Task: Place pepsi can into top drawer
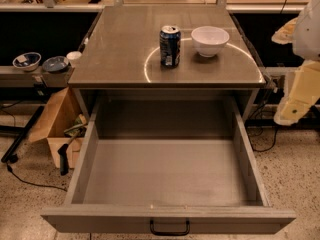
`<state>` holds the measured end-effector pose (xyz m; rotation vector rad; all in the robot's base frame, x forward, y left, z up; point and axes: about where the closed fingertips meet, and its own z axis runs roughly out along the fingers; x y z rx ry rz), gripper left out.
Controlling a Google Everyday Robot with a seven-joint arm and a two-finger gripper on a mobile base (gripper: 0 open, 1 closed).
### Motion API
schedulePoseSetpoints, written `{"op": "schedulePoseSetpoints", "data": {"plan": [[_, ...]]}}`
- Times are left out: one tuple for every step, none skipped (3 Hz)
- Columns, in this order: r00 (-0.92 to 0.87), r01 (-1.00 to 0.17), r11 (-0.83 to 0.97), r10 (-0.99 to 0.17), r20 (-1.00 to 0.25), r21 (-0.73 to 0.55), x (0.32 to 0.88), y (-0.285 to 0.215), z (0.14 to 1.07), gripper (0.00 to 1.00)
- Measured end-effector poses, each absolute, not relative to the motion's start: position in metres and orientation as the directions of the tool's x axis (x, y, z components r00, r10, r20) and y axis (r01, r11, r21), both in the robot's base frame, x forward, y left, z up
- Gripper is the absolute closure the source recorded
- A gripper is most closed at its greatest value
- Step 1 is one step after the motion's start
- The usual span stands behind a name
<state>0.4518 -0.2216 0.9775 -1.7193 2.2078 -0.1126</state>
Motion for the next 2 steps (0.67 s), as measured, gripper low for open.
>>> {"op": "schedulePoseSetpoints", "data": {"plan": [[-0.181,-0.931,0.238,-0.96,-0.213,-0.278,0.482,-0.227,0.971,0.0],[-0.157,-0.937,0.212,-0.965,-0.21,-0.278,0.52,-0.23,0.961,0.0]]}}
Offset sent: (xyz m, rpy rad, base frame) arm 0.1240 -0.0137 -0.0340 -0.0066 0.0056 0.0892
